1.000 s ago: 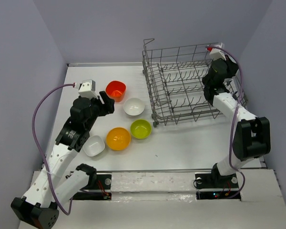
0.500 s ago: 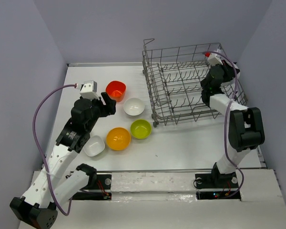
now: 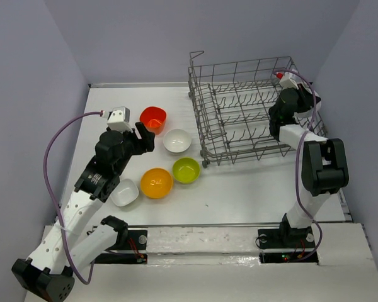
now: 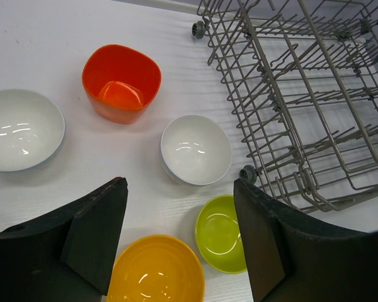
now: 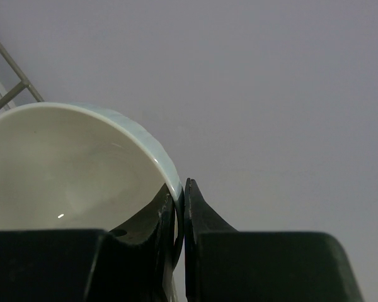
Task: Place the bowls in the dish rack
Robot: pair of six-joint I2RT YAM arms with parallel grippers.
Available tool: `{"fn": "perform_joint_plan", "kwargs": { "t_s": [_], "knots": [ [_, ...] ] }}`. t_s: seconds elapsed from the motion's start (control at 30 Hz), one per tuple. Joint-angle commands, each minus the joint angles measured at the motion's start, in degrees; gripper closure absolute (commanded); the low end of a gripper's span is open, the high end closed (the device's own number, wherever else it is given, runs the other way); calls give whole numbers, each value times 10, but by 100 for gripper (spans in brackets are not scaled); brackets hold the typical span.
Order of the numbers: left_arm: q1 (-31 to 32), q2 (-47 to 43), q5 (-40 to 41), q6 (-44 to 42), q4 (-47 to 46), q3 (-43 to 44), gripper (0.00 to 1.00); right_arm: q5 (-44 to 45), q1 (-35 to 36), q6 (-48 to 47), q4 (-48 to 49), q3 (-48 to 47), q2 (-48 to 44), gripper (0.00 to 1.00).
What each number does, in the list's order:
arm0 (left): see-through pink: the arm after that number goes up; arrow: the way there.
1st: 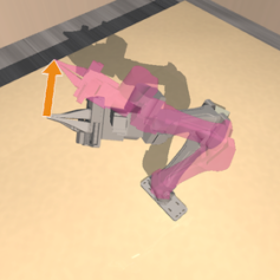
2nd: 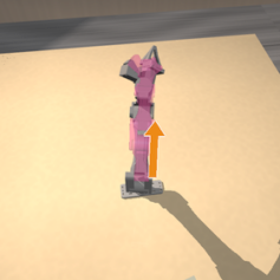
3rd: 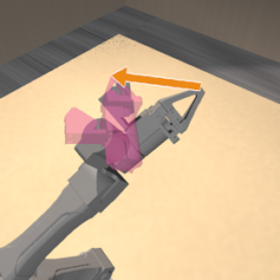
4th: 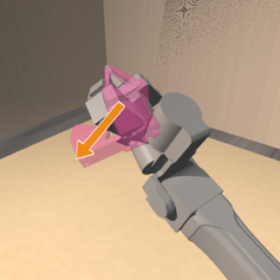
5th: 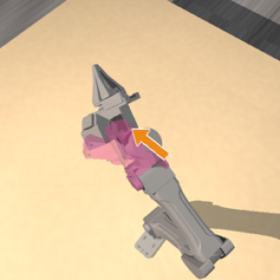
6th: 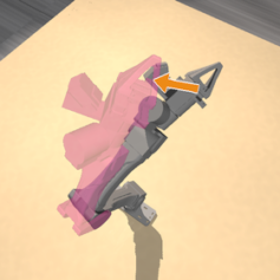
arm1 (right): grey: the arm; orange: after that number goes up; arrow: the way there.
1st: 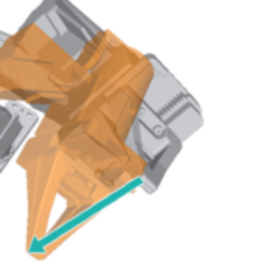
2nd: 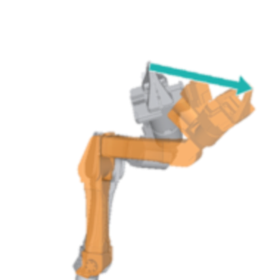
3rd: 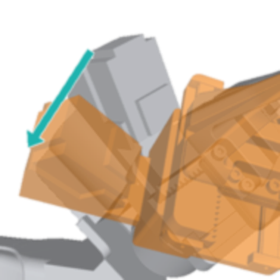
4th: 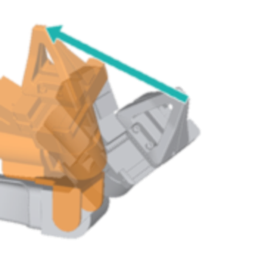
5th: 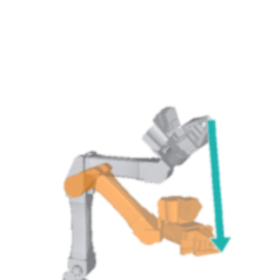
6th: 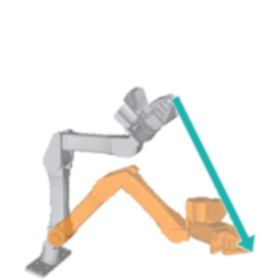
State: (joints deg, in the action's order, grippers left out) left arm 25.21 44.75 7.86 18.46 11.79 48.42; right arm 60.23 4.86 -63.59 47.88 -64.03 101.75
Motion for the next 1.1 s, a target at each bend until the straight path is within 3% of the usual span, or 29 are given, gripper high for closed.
{"fn": "perform_joint_plan", "kwargs": {
  "t_s": [0.0, 0.53, 1.07],
  "knots": [
    [7, -11, 14, -10, -18, -3, 22, 9, -4, 23, 40, -6, -2, 99],
    [24, -3, 25, -11, -14, -2, 22, 9, -9, 24, 49, -11, 38, 99],
    [33, 2, 32, -11, -12, -2, 21, -2, -9, -42, 111, -6, 53, 99]
  ]
}}
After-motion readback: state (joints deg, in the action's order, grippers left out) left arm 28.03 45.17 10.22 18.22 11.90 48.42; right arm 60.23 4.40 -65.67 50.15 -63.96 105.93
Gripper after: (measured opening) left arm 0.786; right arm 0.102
